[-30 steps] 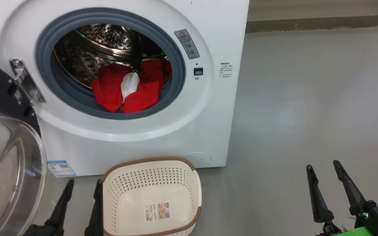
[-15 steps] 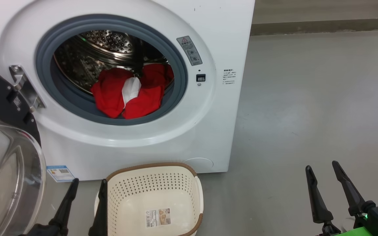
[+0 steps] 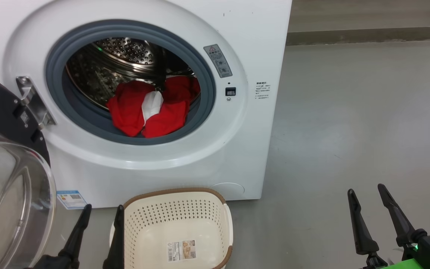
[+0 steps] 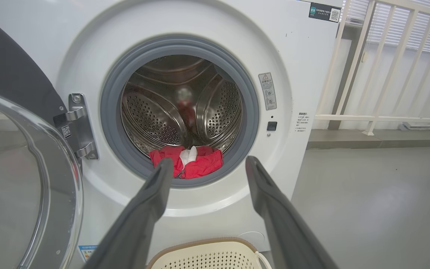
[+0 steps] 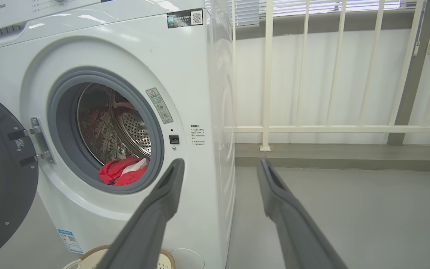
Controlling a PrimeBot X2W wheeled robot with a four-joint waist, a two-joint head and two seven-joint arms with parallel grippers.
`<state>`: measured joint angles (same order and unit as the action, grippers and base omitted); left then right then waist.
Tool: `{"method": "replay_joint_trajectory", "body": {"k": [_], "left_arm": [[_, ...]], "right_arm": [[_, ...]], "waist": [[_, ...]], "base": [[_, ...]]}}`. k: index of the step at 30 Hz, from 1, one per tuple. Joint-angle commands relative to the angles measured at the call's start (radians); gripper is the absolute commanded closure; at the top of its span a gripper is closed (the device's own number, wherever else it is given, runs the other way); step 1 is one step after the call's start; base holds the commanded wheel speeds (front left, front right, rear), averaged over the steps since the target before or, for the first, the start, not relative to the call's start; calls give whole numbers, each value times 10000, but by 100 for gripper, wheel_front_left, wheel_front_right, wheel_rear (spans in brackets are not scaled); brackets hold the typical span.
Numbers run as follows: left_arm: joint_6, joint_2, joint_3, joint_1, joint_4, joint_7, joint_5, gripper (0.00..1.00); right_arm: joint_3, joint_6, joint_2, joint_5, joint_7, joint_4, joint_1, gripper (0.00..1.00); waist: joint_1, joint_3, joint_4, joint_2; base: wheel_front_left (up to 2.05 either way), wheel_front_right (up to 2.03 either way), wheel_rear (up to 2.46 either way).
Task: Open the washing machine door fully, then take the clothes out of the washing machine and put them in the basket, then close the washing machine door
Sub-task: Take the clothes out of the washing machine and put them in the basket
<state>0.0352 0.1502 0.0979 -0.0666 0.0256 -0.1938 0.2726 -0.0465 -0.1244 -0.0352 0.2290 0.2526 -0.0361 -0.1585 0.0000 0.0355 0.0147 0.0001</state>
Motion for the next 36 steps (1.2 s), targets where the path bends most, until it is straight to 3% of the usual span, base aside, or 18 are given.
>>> {"method": "replay_joint_trajectory", "body": {"k": [1,17,36], "left_arm": [[84,201,-307,114,310,-6,7,0],[111,259,-183,182,421,-44,98,0],[86,289,-197,1604,-6,-172,314,0]], "right_arm": [[265,-63,-150,18,90,-270,279,0],[326,-63,-150,46,66,-422,235,0],[134,-63,-150,4,89,-648,849,0]], "waist": [[0,7,-32,-1],[0,-334,-294,-1],[0,-1851,-9,-1]], "base": [[0,0,0],[0,0,0],[0,0,0]]}}
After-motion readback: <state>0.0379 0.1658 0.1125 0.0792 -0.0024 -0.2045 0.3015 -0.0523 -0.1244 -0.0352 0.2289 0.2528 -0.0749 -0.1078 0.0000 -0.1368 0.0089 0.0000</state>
